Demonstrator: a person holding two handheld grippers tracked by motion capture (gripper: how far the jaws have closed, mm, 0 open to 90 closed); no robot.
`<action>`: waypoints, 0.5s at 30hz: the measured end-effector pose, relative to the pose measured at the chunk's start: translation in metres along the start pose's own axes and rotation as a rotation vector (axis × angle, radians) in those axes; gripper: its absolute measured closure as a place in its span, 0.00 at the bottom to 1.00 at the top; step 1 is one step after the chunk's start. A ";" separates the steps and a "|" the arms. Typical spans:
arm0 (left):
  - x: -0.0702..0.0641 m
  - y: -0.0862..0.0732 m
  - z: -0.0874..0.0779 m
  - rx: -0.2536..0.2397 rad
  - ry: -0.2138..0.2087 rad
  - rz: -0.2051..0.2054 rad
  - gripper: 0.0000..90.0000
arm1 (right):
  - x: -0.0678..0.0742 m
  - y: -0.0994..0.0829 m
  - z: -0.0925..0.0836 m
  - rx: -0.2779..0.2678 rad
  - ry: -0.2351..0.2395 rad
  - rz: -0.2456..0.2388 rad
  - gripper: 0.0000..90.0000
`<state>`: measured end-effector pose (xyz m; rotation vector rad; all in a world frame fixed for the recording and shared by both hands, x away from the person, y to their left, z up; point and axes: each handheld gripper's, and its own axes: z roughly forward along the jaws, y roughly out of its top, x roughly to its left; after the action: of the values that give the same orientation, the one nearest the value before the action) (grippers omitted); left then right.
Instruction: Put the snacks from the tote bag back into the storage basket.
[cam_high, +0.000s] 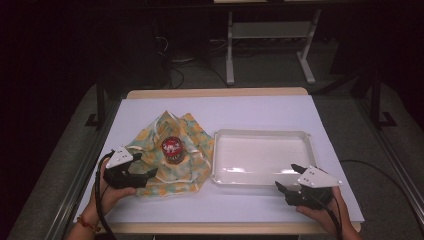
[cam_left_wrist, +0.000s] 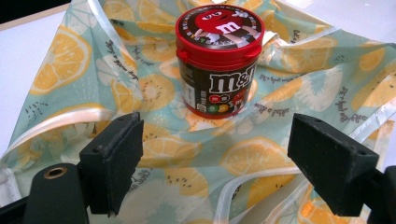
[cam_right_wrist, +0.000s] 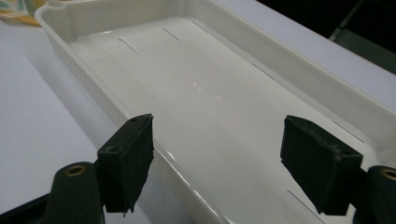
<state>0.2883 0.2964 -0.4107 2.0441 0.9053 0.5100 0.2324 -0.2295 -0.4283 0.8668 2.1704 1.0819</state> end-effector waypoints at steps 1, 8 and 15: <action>0.000 0.000 0.000 0.002 0.000 0.001 0.20 | 0.000 0.000 0.000 0.000 0.001 0.000 0.28; -0.001 0.004 0.001 0.004 0.004 0.004 0.20 | 0.001 0.000 0.000 0.001 0.000 0.000 0.28; -0.004 0.013 0.003 0.005 0.010 0.001 0.20 | 0.001 0.000 0.001 0.001 0.002 -0.002 0.28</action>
<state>0.2936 0.2867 -0.4021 2.0480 0.9125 0.5199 0.2323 -0.2283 -0.4288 0.8635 2.1734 1.0817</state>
